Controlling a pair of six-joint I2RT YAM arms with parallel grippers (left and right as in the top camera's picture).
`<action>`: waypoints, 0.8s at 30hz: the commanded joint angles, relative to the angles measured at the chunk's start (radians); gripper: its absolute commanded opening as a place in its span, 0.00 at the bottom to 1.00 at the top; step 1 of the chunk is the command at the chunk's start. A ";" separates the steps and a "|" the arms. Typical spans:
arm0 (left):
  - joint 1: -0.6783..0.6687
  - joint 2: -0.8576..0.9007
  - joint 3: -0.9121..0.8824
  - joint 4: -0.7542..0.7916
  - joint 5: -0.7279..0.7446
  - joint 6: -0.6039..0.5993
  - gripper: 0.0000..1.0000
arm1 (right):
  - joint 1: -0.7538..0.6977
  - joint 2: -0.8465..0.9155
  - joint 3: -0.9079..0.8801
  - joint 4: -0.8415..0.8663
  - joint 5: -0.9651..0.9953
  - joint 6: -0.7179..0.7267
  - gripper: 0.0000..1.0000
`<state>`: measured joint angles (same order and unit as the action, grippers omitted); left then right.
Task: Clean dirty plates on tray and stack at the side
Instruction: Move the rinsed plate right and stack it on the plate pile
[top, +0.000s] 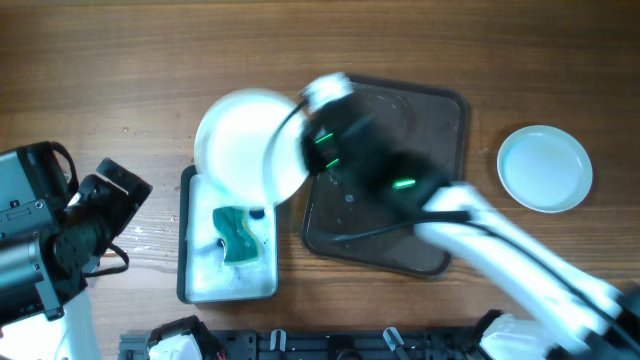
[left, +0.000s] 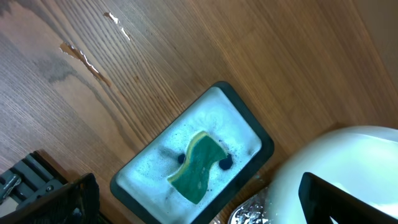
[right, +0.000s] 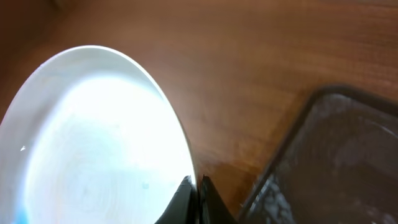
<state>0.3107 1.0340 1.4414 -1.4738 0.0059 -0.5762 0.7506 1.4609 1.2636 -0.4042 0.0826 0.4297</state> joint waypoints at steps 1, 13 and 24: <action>0.008 -0.004 0.015 0.002 0.001 0.023 1.00 | -0.251 -0.188 0.015 -0.052 -0.267 0.126 0.04; 0.008 -0.004 0.015 0.002 0.001 0.023 1.00 | -1.117 -0.036 0.013 -0.384 -0.288 0.112 0.04; 0.008 -0.004 0.015 0.002 0.001 0.023 1.00 | -1.310 0.279 0.013 -0.415 -0.187 0.122 0.04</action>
<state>0.3107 1.0340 1.4414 -1.4738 0.0059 -0.5762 -0.5514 1.7164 1.2785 -0.8112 -0.1562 0.5385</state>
